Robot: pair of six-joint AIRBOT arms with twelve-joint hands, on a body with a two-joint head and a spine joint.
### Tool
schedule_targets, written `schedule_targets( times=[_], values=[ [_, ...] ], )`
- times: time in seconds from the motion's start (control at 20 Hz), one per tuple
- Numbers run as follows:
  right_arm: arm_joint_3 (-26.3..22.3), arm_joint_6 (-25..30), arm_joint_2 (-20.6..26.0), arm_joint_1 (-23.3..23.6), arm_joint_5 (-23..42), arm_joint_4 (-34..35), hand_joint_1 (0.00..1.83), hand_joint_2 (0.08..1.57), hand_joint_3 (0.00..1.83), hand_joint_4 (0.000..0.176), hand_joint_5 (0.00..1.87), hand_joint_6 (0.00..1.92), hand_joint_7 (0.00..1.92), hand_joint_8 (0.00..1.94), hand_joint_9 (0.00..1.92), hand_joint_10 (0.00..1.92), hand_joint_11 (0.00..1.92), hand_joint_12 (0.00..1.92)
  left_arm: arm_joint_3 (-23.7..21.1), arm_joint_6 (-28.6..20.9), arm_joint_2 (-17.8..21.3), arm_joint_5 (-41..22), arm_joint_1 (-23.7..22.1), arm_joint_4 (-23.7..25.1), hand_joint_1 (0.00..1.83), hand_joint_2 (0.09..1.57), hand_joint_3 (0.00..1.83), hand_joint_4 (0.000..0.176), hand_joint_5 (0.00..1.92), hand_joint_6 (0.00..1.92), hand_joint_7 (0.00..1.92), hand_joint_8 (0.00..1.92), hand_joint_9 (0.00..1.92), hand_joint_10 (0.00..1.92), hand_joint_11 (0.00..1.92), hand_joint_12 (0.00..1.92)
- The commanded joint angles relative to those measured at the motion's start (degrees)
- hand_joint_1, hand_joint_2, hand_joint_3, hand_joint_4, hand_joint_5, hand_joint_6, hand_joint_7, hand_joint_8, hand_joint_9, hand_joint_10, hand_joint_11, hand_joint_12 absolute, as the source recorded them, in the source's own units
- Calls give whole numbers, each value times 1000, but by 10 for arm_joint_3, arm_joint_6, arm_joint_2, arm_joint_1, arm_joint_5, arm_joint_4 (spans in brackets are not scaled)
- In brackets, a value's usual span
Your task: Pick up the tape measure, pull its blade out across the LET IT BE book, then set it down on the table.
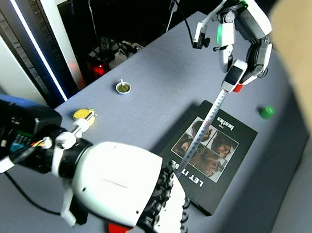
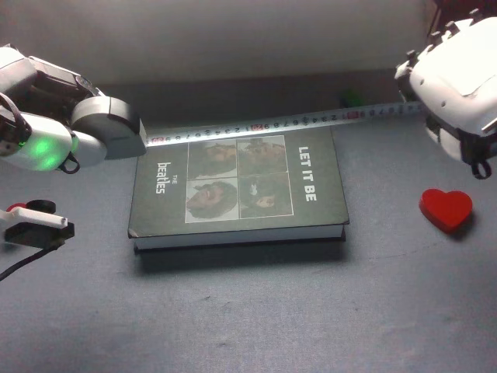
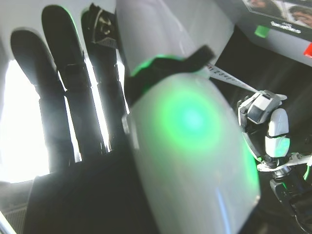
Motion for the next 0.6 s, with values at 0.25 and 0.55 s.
schedule_targets(
  times=[0.25, 0.55],
  values=[
    [9, -1, 25, -6, 69, -26, 1362, 1148, 0, 0, 836, 1066, 987, 1043, 799, 1358, 684, 1314, 7, -2, 3, -39, -8, 28, 1375, 1119, 0, 0, 957, 898, 946, 1002, 902, 1312, 844, 1263],
    [13, 8, 36, -9, 69, -28, 1357, 1147, 1, 0, 834, 1065, 990, 1036, 811, 1335, 684, 1298, 6, -2, 3, -39, -6, 30, 1376, 1118, 0, 0, 945, 897, 958, 992, 907, 1308, 826, 1276]
  ],
)
